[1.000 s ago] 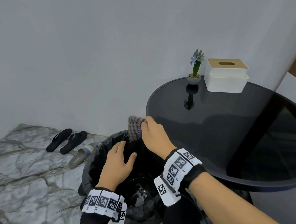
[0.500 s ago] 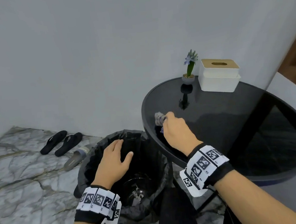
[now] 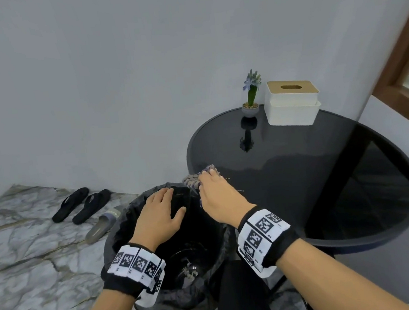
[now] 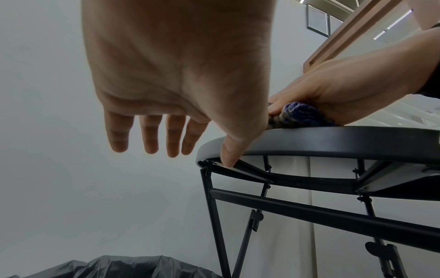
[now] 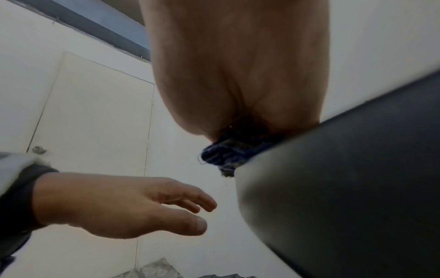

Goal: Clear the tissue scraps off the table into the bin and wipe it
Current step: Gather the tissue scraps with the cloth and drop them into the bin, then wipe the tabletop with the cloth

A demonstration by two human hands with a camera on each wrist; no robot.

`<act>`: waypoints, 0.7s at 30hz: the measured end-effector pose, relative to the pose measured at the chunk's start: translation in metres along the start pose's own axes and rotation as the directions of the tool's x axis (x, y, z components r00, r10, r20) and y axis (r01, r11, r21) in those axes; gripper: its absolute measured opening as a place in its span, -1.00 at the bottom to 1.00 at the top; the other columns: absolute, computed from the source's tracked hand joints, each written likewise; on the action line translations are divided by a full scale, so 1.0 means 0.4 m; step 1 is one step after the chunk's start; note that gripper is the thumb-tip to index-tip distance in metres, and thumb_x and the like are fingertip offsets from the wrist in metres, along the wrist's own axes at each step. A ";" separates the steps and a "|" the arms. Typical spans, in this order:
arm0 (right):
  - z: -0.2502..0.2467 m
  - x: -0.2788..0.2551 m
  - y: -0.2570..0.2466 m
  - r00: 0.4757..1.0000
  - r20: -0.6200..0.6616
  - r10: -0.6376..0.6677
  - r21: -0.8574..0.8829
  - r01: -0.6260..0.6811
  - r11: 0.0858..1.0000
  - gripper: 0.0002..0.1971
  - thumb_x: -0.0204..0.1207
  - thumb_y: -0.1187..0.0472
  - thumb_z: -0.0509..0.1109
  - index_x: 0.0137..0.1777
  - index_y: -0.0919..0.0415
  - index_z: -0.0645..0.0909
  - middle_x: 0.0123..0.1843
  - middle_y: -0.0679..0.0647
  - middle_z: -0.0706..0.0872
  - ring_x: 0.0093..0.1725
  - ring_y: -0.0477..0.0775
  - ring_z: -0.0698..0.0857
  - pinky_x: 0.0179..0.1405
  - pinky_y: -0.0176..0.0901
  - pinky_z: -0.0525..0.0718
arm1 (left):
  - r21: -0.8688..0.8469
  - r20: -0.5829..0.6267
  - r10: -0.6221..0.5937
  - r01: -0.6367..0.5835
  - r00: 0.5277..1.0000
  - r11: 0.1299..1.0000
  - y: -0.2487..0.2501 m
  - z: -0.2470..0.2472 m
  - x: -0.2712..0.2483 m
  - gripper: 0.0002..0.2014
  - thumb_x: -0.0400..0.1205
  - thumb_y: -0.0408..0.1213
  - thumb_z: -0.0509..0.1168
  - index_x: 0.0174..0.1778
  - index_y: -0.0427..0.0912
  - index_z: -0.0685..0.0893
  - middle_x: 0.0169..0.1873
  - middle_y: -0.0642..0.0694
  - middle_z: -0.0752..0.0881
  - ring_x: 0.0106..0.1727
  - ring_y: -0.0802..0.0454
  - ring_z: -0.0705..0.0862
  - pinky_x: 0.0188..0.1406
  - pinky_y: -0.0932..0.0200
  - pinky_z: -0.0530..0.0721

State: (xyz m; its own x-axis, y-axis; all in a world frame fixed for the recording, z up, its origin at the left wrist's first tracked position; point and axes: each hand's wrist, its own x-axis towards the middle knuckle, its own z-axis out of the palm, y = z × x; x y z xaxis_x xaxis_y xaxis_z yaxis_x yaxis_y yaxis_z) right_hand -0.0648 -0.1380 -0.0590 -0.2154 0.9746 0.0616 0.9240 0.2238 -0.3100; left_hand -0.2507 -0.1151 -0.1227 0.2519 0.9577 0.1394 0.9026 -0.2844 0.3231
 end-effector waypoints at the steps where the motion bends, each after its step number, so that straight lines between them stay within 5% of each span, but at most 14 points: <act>1: 0.000 -0.004 0.001 1.000 -0.001 -0.012 -0.013 0.012 1.000 -0.61 0.66 0.24 0.00 0.36 0.44 0.44 0.44 0.28 0.45 0.42 0.25 0.34 0.42 0.04 0.34 | 0.015 0.002 0.010 -0.010 1.000 1.000 0.001 -0.004 0.008 -0.32 0.65 0.11 0.21 0.62 -0.21 0.35 0.59 -0.18 0.40 0.62 -0.18 0.31 0.62 -0.06 0.26; 9: -0.019 -0.093 0.015 0.998 0.043 0.053 -0.006 -0.053 0.999 -0.48 0.68 0.19 0.05 0.60 0.39 0.17 0.68 0.29 0.19 0.70 0.20 0.04 0.67 0.03 0.09 | 0.074 -0.002 0.093 -0.093 0.996 0.993 0.007 -0.048 0.053 -0.33 0.63 0.11 0.19 0.59 -0.22 0.37 0.55 -0.18 0.45 0.56 -0.20 0.38 0.57 -0.09 0.34; 21: -0.049 -0.052 0.066 0.975 0.160 0.157 -0.174 -0.128 0.976 -0.35 0.70 0.02 -0.06 0.66 0.43 -0.06 0.71 0.35 -0.02 0.70 0.30 -0.07 0.67 0.16 0.00 | 0.000 -0.004 0.279 -0.279 0.960 0.960 0.069 -0.068 0.106 -0.38 0.70 0.07 0.02 0.65 -0.16 0.31 0.62 -0.09 0.37 0.62 -0.06 0.29 0.59 0.10 0.19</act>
State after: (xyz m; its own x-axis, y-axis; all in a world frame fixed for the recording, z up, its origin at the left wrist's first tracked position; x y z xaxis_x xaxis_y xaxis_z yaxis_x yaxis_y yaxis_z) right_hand -0.0299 -0.1520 -0.0500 -0.1159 0.9833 -0.1403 0.9847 0.0952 -0.1460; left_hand -0.2248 -0.0836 -0.0824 0.4921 0.8402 0.2277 0.7967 -0.5401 0.2713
